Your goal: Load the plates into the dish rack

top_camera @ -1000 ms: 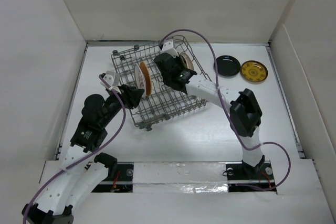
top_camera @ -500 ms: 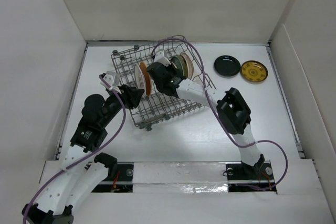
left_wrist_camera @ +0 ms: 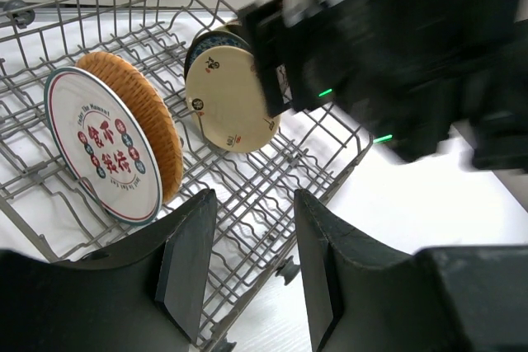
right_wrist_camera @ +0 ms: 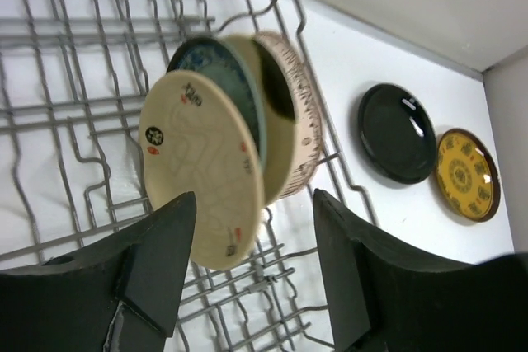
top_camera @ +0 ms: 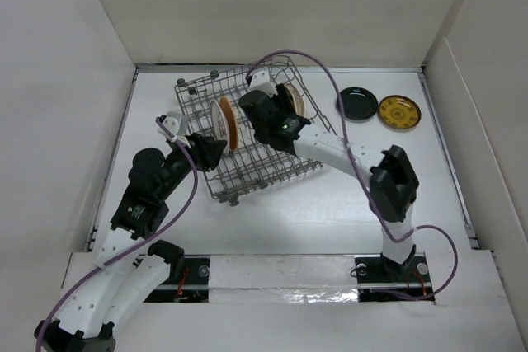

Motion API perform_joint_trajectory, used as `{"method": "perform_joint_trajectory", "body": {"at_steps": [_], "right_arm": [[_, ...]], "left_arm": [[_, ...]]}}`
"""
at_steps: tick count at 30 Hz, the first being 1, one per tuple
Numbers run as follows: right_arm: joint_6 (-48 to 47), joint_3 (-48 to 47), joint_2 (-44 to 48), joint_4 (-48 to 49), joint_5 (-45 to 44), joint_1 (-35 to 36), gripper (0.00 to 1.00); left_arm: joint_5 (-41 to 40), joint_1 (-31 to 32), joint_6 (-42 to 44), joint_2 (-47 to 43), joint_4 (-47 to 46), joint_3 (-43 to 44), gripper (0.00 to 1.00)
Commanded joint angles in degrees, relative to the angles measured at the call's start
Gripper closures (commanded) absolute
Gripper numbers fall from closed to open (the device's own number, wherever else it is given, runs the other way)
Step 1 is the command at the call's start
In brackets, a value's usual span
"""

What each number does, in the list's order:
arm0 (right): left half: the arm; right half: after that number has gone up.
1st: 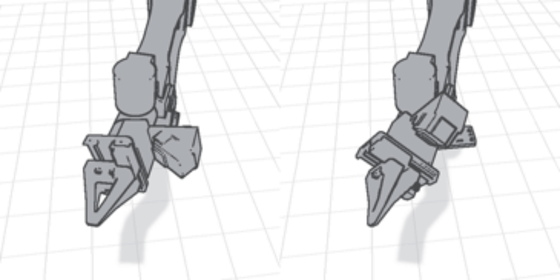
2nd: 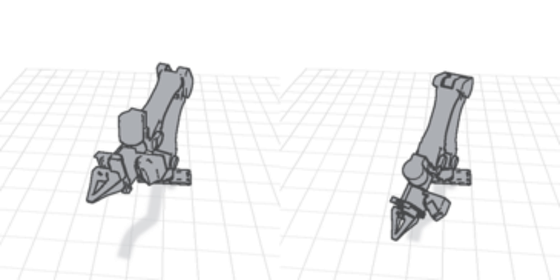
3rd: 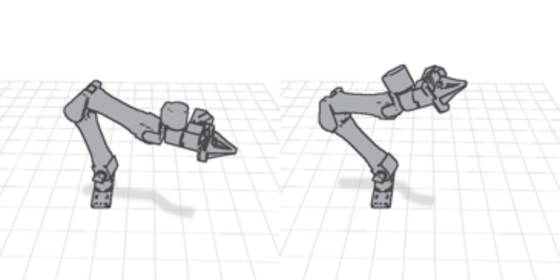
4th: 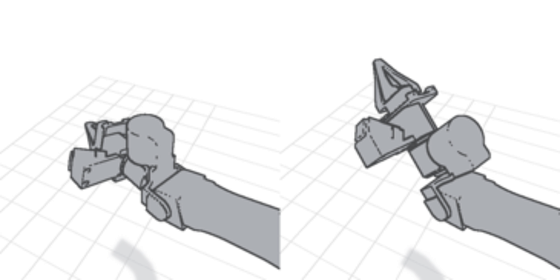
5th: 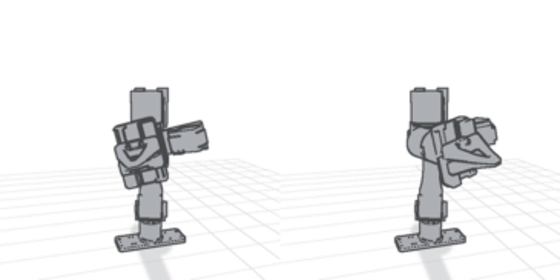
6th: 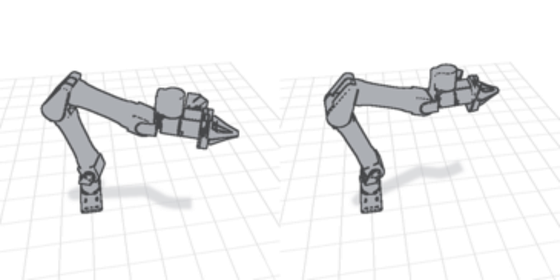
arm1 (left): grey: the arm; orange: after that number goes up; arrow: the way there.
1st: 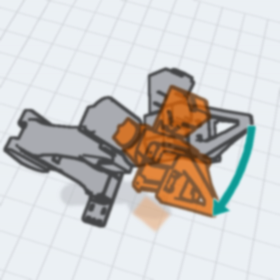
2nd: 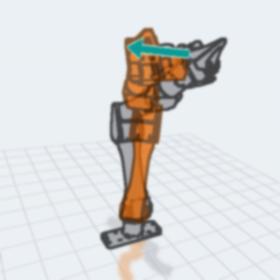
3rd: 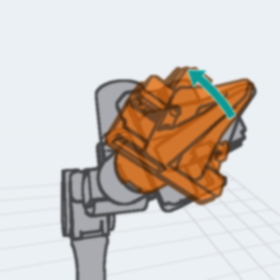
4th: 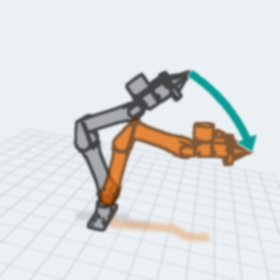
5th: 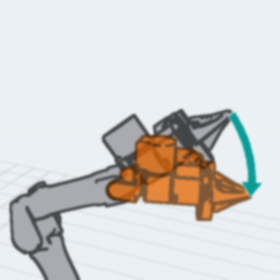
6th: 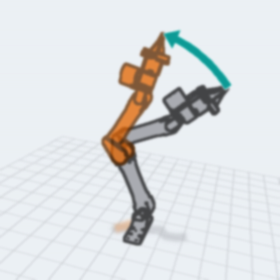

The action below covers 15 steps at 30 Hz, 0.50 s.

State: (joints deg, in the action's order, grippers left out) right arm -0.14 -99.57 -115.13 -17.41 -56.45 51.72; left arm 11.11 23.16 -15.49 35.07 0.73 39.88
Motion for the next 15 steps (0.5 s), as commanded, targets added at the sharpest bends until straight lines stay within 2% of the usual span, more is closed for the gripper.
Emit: {"method": "perform_joint_trajectory", "body": {"at_steps": [1,3,5,6,7,8,9,11,14,15], "right_arm": [[2.1,1.8,12.6,5.0,3.1,-0.6,0.35],[4.6,5.8,17.0,6.6,6.3,-2.5,0.36],[9.0,11.7,24.0,8.5,13.7,-7.9,0.49],[10.9,14.2,26.3,11.1,16.3,-10.4,0.77],[12.9,16.8,28.6,12.5,21.5,-13.1,0.92],[17.2,19.5,32.9,13.9,24.2,-18.7,1.00],[19.4,25.1,34.7,16.9,26.0,-21.4,1.00],[23.7,30.3,37.5,21.2,28.1,-26.0,1.00],[31.6,35.0,36.0,20.9,31.2,-35.4,1.00],[34.3,36.0,34.1,20.5,33.0,-40.7,0.94]], "left_arm": [[0.7,-0.1,-0.2,-0.4,-2.1,1.3,0.60],[1.0,-0.1,-0.2,-0.4,-1.9,1.2,0.60],[1.1,-0.1,-0.3,-0.5,-2.1,1.1,0.60],[1.0,-0.1,-0.3,-0.5,-2.1,1.2,0.60],[1.0,-0.1,-0.2,-0.5,-2.1,1.2,0.60],[1.1,-0.1,-0.3,-0.4,-2.0,1.2,0.60],[1.2,-0.1,-0.3,-0.7,-2.0,1.1,0.60],[1.5,-0.1,-0.4,-0.9,-2.4,1.1,0.60],[1.1,-0.1,-0.4,-0.6,-2.1,1.3,0.60],[1.2,-0.1,-0.4,-0.5,-2.1,1.3,0.60]]}}
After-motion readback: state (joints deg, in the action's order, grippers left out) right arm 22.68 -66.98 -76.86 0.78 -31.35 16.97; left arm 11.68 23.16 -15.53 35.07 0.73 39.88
